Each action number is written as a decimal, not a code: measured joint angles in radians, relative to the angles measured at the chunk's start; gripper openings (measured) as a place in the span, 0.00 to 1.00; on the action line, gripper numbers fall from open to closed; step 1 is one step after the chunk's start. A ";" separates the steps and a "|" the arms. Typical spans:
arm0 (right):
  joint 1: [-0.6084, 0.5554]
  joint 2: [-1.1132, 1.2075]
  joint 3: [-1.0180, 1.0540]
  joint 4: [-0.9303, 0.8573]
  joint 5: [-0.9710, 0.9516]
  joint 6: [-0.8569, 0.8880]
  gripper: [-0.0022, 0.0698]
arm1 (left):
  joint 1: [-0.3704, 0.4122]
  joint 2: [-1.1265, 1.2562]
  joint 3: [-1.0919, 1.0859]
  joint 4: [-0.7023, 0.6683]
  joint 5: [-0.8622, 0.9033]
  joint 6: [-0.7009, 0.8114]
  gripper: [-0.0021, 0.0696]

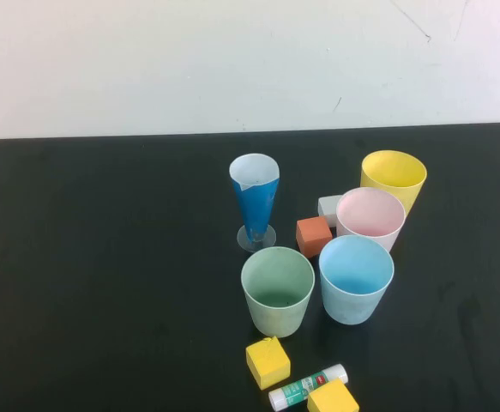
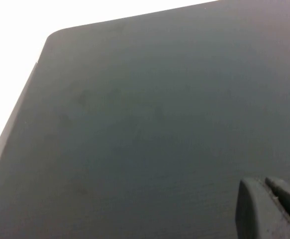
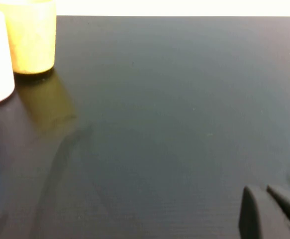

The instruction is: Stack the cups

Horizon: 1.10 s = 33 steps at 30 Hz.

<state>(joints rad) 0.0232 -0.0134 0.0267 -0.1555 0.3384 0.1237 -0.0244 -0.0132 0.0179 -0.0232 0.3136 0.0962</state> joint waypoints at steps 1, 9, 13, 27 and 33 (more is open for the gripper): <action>0.000 0.000 0.000 0.000 0.000 0.000 0.03 | 0.000 0.000 0.000 0.000 0.000 0.000 0.03; 0.000 0.000 0.000 0.000 0.000 0.000 0.03 | 0.000 0.000 0.000 0.000 0.000 0.000 0.03; 0.000 0.000 0.000 0.000 0.000 0.000 0.03 | 0.000 0.000 0.000 0.000 0.000 0.000 0.03; 0.000 0.000 0.000 0.075 -0.026 0.006 0.03 | 0.000 0.000 0.002 -0.174 -0.038 0.000 0.03; 0.000 0.000 0.002 0.309 -0.089 0.118 0.03 | 0.000 0.000 0.003 -0.679 -0.170 -0.066 0.03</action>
<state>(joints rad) 0.0232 -0.0134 0.0284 0.1531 0.2493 0.2419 -0.0244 -0.0132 0.0211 -0.7026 0.1437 0.0300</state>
